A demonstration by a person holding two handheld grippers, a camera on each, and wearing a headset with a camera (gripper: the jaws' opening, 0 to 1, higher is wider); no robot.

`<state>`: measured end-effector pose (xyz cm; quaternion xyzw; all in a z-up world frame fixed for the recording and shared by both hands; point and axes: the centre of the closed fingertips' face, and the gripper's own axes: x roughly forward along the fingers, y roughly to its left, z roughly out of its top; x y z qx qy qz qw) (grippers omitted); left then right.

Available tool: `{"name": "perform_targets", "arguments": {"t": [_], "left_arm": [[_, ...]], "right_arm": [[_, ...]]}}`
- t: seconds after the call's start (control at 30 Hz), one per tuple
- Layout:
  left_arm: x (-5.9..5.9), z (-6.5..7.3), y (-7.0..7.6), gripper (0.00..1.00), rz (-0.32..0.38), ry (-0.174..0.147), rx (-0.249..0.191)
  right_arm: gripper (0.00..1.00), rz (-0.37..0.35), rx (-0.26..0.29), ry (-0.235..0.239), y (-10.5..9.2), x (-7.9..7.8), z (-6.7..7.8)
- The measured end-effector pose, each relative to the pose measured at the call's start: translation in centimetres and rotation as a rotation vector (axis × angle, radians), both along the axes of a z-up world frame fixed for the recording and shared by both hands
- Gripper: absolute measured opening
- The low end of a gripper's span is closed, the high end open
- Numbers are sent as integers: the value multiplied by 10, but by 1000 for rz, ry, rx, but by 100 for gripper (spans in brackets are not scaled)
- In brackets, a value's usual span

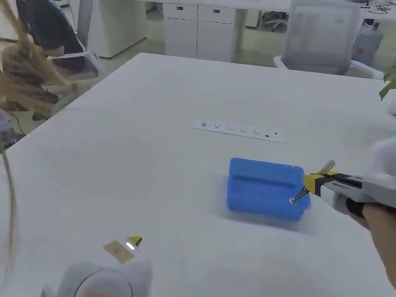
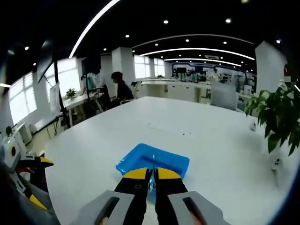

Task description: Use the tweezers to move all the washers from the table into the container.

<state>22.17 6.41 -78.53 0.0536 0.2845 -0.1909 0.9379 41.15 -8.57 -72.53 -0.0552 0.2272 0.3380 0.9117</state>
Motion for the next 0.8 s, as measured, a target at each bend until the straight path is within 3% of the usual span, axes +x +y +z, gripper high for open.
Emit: {"name": "perform_targets", "arguments": {"t": [0.13,0.33,0.57,0.8], "left_arm": [[1,0,1,97,3,-8,12],[0,0,-2,99,-5,-11,20],[0,0,2,99,-1,-15,35],[1,-1,3,99,6,-12,41]], "right_arm": [[1,-13,-16,-27,4,13,1],[1,-58,-52,-26,3,33,-15],[1,-83,-59,42,2,42,-42],[1,-73,-116,80,4,40,-68]]}}
